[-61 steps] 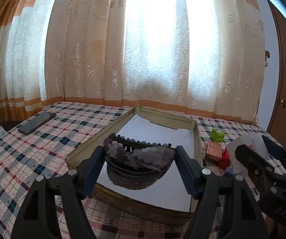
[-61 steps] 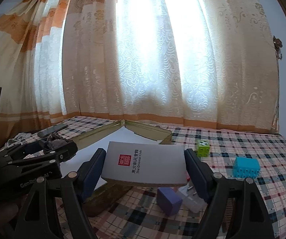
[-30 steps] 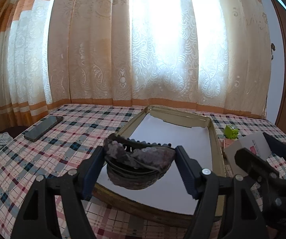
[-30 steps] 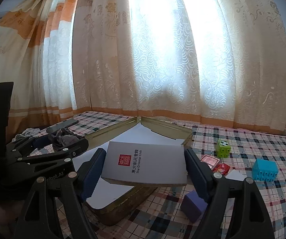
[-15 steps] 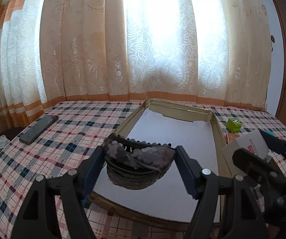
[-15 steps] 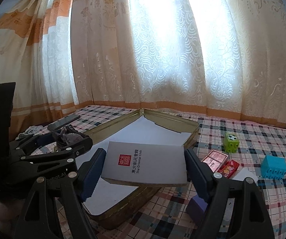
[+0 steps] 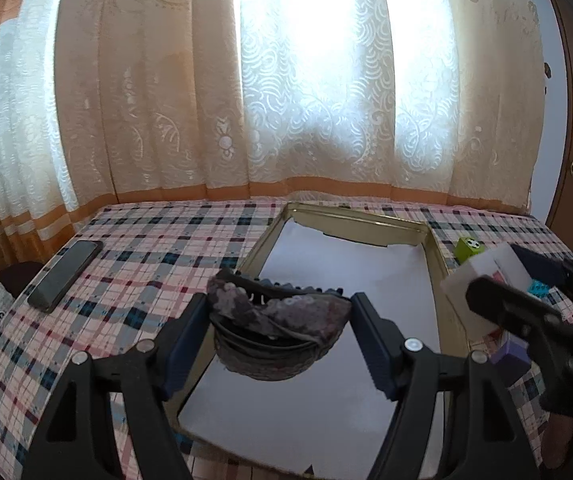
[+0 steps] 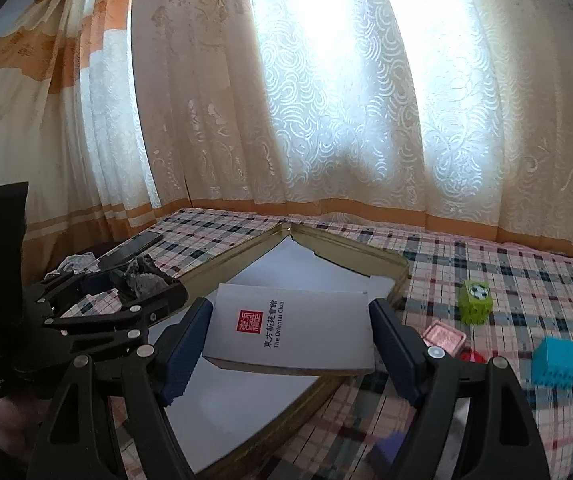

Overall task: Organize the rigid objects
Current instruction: 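Lower the bundle into the tray and open the left tool while the right tool releases the white box there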

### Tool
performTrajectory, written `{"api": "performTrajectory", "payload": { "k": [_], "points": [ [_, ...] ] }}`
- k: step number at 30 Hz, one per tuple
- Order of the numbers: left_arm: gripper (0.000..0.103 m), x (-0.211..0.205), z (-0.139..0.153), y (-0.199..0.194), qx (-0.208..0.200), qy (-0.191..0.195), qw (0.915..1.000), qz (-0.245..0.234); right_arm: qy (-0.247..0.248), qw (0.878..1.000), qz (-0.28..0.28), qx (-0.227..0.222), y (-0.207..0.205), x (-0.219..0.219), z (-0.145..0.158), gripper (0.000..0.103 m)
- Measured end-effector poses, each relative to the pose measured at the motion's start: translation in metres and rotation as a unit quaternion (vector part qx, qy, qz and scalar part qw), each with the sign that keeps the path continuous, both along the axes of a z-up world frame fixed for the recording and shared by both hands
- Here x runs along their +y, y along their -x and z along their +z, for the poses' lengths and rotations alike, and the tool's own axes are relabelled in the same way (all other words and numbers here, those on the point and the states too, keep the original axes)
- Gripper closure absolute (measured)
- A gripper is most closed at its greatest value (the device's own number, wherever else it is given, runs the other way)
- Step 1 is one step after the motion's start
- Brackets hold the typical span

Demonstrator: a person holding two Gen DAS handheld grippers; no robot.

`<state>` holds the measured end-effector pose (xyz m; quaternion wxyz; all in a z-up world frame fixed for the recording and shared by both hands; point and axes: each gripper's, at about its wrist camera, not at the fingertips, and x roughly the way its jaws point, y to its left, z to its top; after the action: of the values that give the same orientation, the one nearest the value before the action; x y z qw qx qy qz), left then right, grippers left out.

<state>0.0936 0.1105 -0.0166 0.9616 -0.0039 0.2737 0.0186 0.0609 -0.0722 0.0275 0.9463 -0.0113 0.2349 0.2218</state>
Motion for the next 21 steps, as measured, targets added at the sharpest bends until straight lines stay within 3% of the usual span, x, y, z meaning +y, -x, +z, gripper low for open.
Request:
{"api": "performTrajectory", "payload": {
  "k": [14, 21],
  "points": [
    [0.031, 0.006, -0.001, -0.068, 0.069, -0.016, 0.9974, -0.006, 0.042, 0.997, -0.002, 0.059, -0.078, 0.019, -0.012, 0.022],
    [0.03, -0.001, -0.008, -0.077, 0.086, -0.03, 0.9958, -0.004, 0.041, 0.994, 0.007, 0.097, -0.094, 0.018, -0.03, 0.021]
  ]
}}
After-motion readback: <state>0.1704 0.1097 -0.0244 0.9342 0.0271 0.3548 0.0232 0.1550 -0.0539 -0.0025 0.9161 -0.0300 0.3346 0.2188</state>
